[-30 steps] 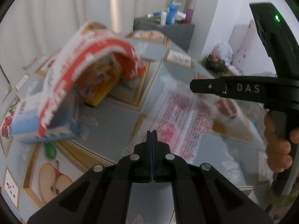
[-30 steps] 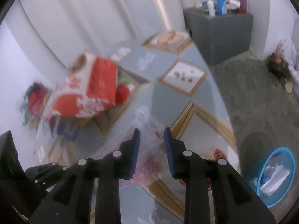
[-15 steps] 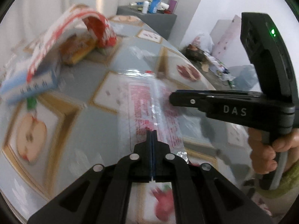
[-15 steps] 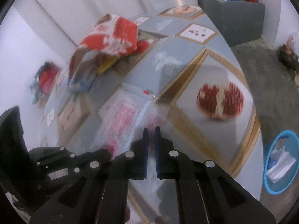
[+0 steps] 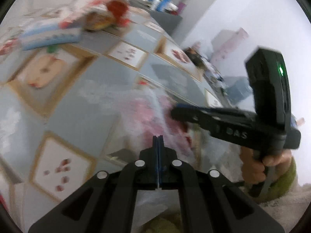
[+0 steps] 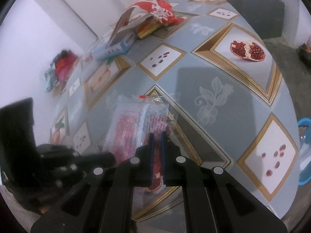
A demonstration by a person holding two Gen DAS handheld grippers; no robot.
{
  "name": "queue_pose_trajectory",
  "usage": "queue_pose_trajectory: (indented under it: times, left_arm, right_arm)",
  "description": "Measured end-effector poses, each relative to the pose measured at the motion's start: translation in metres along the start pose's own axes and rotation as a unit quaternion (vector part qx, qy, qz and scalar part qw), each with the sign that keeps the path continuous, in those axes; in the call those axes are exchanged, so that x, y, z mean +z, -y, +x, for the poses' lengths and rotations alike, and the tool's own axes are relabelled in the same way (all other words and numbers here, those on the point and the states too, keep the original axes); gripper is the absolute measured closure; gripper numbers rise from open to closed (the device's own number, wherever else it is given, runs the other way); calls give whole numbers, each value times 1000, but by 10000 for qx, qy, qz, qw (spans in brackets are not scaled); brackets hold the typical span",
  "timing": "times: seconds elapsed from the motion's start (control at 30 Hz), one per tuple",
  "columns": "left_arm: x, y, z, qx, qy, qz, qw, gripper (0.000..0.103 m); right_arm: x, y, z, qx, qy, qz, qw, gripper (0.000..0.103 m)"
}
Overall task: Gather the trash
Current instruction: 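Grasp the clear plastic bag with the left gripper while the right gripper releases it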
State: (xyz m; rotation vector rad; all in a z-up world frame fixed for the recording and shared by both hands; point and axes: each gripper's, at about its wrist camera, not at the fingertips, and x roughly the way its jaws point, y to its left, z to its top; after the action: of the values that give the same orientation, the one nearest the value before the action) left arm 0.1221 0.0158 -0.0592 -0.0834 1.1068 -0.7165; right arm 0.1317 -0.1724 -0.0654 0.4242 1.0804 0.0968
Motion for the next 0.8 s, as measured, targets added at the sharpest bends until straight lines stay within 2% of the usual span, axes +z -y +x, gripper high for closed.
queue_pose_trajectory:
  times: [0.07, 0.2, 0.43, 0.53, 0.6, 0.7, 0.8]
  left_arm:
    - [0, -6, -3, 163, 83, -90, 9998, 103]
    - [4, -19, 6, 383, -59, -377, 9985, 102]
    - [13, -30, 8, 359, -82, -707, 9968, 98]
    - [13, -33, 8, 172, -97, -860, 9961, 94]
    - [14, -35, 8, -68, -109, -969, 9952, 82]
    - [15, -37, 7, -356, -117, -1167, 9925, 71]
    - [16, -38, 11, -685, -209, -1359, 9881, 69]
  right_arm:
    - [0, 2, 1, 74, 2, 66, 10000, 97]
    - [-3, 7, -5, 142, -20, 121, 9998, 99]
    - [-8, 11, -13, 143, 37, 152, 9998, 99]
    - [-8, 12, -13, 168, 37, 169, 9997, 99]
    - [-8, 11, -13, 171, 33, 170, 9997, 99]
    - [-9, 11, -13, 167, 40, 177, 9997, 99]
    - [-8, 13, -14, 209, 43, 197, 9996, 99]
